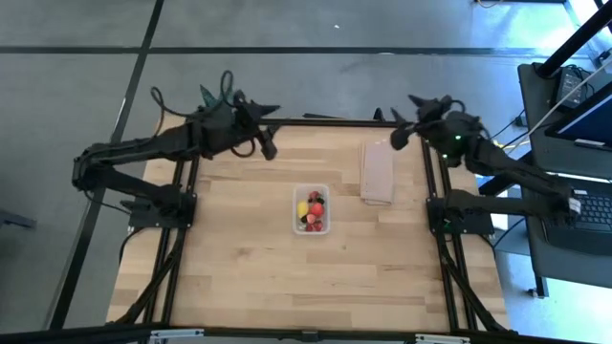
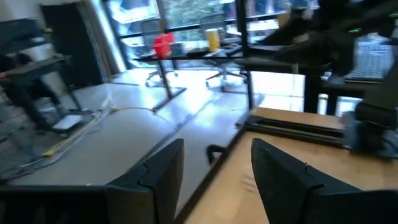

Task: Pick and placing Produce into tupperware
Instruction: Return to Home Position

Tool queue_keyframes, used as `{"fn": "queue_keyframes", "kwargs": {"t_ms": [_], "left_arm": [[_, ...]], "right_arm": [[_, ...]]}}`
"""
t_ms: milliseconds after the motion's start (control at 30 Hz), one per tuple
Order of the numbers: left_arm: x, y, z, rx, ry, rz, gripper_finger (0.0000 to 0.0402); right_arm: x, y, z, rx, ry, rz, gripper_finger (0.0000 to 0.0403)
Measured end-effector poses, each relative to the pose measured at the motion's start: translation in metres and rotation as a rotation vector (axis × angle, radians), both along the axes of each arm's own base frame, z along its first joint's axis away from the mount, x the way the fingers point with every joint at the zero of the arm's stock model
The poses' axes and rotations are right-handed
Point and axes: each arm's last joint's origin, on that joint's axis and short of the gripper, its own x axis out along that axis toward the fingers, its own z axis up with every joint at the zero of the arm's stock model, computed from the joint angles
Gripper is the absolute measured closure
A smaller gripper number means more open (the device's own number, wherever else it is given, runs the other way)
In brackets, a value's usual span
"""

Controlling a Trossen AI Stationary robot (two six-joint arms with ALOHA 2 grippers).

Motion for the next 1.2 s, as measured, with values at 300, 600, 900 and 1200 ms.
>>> {"fn": "queue_keyframes", "kwargs": {"t_ms": [300,600,900,1200], "left_arm": [[-0.049,0.006,0.013,-0.014,0.023,0.027,0.0223],[-0.096,-0.008,-0.035,-0.039,-0.075,0.036,0.0223],[-0.132,-0.018,-0.109,-0.03,-0.196,0.038,0.0223],[-0.156,-0.024,-0.166,-0.077,-0.268,0.094,0.0223]], "right_arm": [[-0.046,0.011,0.003,0.063,-0.059,-0.071,0.0109],[-0.058,0.017,-0.042,0.049,-0.1,-0.078,0.0109],[-0.062,0.019,-0.091,0.025,-0.165,-0.075,0.0109],[-0.074,0.025,-0.112,0.025,-0.239,-0.075,0.0109]]}}
